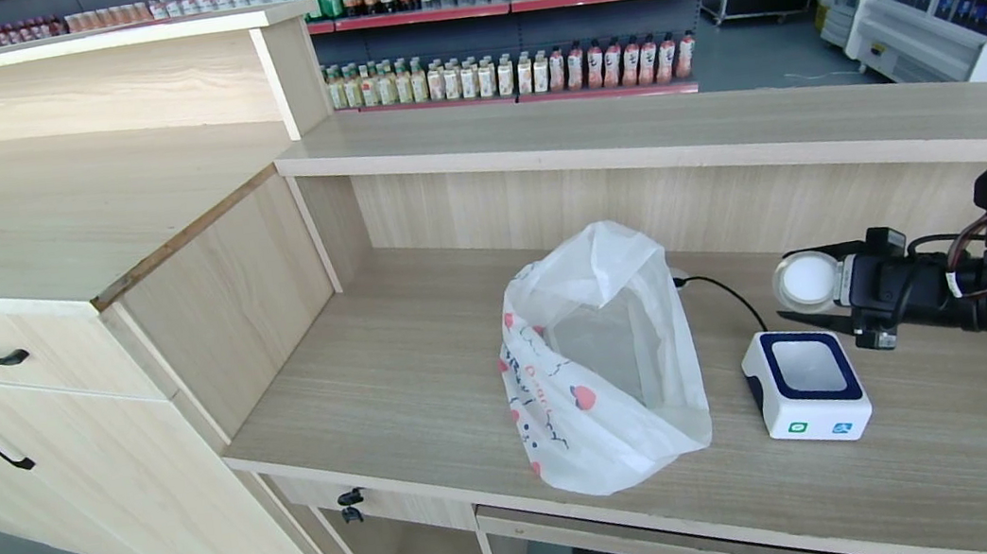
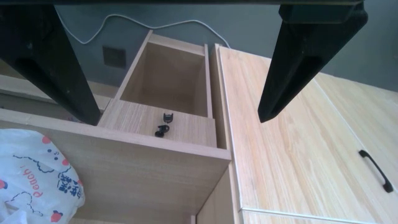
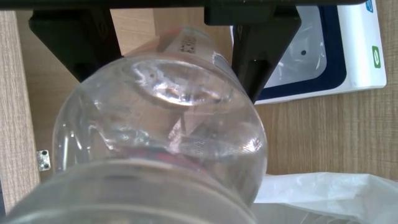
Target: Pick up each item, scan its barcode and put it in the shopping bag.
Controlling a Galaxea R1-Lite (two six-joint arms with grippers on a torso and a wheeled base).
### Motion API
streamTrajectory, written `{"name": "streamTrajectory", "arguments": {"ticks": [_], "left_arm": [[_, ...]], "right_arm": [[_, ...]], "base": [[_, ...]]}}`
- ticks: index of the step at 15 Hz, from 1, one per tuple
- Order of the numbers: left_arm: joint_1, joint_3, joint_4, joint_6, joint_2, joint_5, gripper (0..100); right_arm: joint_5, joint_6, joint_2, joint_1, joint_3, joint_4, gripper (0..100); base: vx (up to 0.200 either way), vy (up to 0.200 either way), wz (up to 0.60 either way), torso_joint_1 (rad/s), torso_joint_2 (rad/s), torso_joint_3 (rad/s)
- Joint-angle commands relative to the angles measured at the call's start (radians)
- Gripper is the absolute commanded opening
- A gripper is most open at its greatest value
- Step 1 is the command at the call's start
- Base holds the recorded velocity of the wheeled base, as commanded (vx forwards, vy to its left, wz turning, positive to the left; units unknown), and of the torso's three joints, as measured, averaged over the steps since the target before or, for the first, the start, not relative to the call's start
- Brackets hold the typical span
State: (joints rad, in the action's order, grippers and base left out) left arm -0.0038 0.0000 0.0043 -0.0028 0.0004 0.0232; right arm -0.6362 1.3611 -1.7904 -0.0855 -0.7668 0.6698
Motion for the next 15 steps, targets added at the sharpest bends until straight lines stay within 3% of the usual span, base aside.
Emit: {"name": "streamTrajectory", "arguments": {"ticks": [1, 12, 13, 15], "left_arm": [[-0.001, 0.0, 0.0, 0.0, 0.001, 0.0, 100], [0.001, 0.0, 0.0, 0.0, 0.001, 0.0, 100], [-0.001, 0.0, 0.0, 0.0, 0.001, 0.0, 100], [-0.001, 0.0, 0.0, 0.0, 0.001, 0.0, 100]], "right_arm": [[0.001, 0.001, -0.003, 0.0, 0.001, 0.001, 0], [0.0, -0.005, 0.006, 0.0, 0.004, 0.001, 0], [0.004, -0.031, 0.02, 0.0, 0.001, -0.001, 0], [0.161, -0.263, 0.069, 0.035, -0.019, -0.009, 0]], "base": [[0.0, 0.0, 0.0, 0.0, 0.0, 0.0], [0.0, 0.0, 0.0, 0.0, 0.0, 0.0], [0.0, 0.0, 0.0, 0.0, 0.0, 0.0], [0.0, 0.0, 0.0, 0.0, 0.0, 0.0]]}}
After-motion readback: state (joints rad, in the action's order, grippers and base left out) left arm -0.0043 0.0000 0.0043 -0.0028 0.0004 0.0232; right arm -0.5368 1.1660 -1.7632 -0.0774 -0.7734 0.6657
